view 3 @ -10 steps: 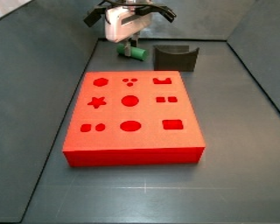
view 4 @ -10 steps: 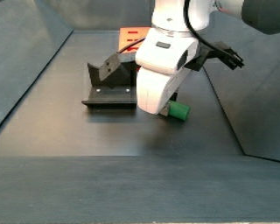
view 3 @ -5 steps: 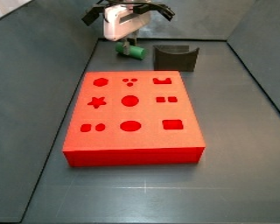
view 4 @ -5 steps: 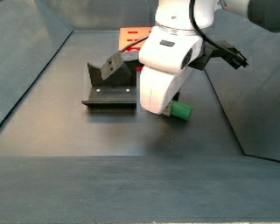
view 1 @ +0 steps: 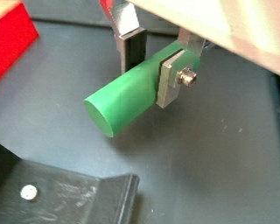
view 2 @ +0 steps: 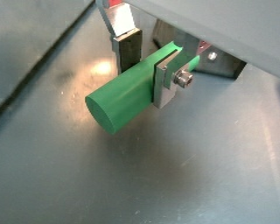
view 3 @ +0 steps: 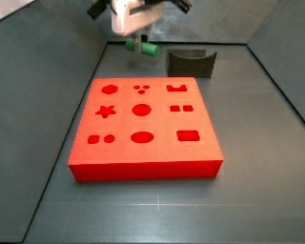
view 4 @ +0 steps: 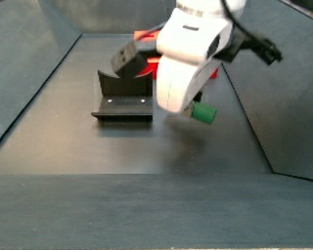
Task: Pick up the round object. Move up. Place the round object on the fixture. Regrasp the round object. Move to above the board. Insert the round object.
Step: Move up, then place the round object on the fixture.
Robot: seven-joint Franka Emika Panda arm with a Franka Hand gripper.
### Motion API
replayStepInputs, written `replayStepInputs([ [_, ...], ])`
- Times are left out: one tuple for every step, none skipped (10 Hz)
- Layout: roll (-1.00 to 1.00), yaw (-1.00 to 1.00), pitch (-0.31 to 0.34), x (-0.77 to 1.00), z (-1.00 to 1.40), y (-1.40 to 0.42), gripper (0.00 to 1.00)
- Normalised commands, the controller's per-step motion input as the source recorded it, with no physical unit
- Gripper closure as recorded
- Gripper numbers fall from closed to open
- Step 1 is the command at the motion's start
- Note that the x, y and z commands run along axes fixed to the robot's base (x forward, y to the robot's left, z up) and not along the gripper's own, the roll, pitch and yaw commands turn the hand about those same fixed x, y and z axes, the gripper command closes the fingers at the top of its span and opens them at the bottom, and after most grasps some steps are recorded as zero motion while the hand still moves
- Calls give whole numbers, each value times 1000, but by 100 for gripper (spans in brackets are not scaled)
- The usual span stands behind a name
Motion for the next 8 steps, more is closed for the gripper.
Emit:
replayStepInputs([
  [50, -13, 90, -14, 373, 0, 100],
  [72, -12, 98, -13, 232, 0, 100],
  [0, 0, 0, 0, 1000, 0, 100],
  [8, 8, 1, 6, 1000, 0, 100],
  [19, 9, 27, -9, 1000, 3, 100],
  [43, 2, 47, -15, 1000, 3, 100],
  [58, -2, 58, -19, 1000, 3, 100],
  [85, -4, 75, -26, 1000, 3, 100],
])
